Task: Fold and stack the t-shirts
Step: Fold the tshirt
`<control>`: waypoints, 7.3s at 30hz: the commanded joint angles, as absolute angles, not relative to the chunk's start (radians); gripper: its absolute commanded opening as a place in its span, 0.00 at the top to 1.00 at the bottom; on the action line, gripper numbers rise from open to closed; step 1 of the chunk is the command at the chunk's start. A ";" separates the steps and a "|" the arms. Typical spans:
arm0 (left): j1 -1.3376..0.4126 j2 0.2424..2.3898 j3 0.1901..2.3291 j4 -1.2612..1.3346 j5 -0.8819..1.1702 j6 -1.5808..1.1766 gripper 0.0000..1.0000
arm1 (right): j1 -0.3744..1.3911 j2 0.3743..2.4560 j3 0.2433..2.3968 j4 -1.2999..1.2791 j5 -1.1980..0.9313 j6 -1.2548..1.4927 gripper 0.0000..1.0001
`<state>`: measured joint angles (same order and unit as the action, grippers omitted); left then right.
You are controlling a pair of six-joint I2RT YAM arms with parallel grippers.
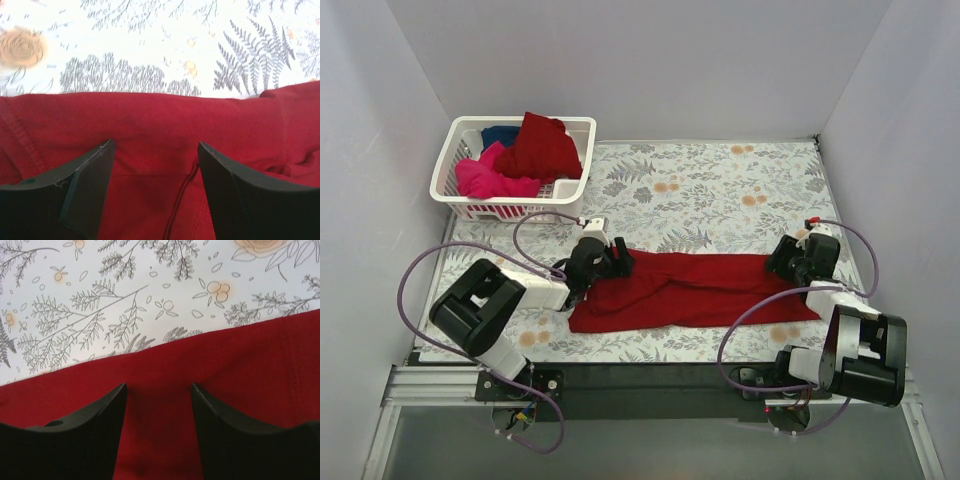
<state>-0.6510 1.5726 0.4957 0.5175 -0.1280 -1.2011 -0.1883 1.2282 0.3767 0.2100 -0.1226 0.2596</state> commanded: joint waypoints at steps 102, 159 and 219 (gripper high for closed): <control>-0.890 1.508 0.624 0.394 0.164 -1.015 0.67 | -0.117 1.471 0.689 0.249 -0.080 0.255 0.50; -0.781 1.587 0.629 0.276 -0.281 -1.261 0.56 | -0.081 1.437 0.657 0.255 -0.094 0.241 0.51; -0.488 2.559 1.983 0.078 0.325 -0.933 0.55 | 0.722 1.588 0.778 -0.084 0.083 0.497 0.54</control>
<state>-0.4492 2.5298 1.9289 0.1085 0.2413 -0.9668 0.7052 1.5486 0.7563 -0.0292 0.1013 0.4740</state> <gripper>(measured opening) 0.449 0.457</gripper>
